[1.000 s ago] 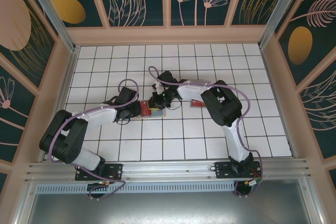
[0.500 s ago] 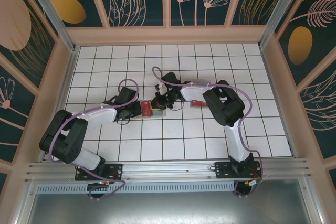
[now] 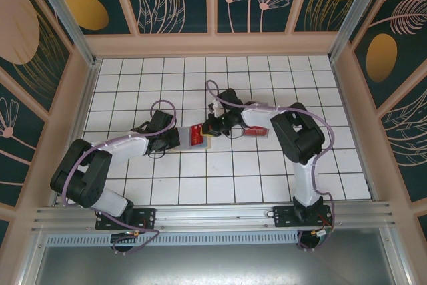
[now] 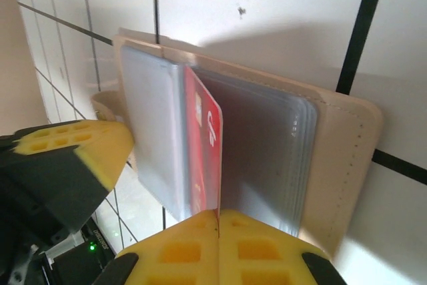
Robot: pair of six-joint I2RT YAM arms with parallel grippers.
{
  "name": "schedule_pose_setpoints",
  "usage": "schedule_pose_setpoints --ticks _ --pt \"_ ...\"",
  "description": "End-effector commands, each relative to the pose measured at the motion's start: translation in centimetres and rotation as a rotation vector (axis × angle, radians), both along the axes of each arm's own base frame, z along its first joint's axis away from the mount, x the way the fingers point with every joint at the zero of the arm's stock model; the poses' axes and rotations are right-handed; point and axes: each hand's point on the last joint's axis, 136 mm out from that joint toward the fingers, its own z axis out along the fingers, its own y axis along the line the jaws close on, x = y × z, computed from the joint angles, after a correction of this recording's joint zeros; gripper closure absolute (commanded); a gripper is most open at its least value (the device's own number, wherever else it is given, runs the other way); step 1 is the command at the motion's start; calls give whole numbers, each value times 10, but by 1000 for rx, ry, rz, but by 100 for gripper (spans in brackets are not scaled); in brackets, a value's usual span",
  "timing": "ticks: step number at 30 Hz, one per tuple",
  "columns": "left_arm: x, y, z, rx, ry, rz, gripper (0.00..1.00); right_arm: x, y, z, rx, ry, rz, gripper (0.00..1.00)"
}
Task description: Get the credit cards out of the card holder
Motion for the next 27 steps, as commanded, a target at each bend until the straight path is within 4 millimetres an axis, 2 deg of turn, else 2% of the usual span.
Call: schedule_pose_setpoints --ticks 1,5,10,11,14,17,18,20,24,27 --pt "-12 6 -13 36 70 -12 98 2 -15 18 -19 -35 -11 100" --pt "-6 2 -1 19 43 -12 95 8 -24 40 -27 -86 -5 100" --pt "7 -3 23 -3 -11 -11 85 18 -41 65 -113 -182 33 100" --pt "9 -4 29 -6 -26 -7 77 21 -48 70 -153 -211 43 100" --pt "19 -2 47 -3 -72 16 41 27 -67 86 -262 -302 89 100" --pt "28 -3 64 -6 -119 32 24 33 -89 100 -377 -406 136 100" --pt "31 -4 70 -12 -136 34 12 34 -96 105 -420 -441 154 100" --pt "37 -6 80 -26 -166 32 3 40 -111 116 -499 -516 166 100" --pt "44 -7 94 -31 -217 36 1 39 -125 137 -544 -664 200 100" --pt "48 -6 102 -26 -251 38 2 31 -146 134 -700 -771 304 100"
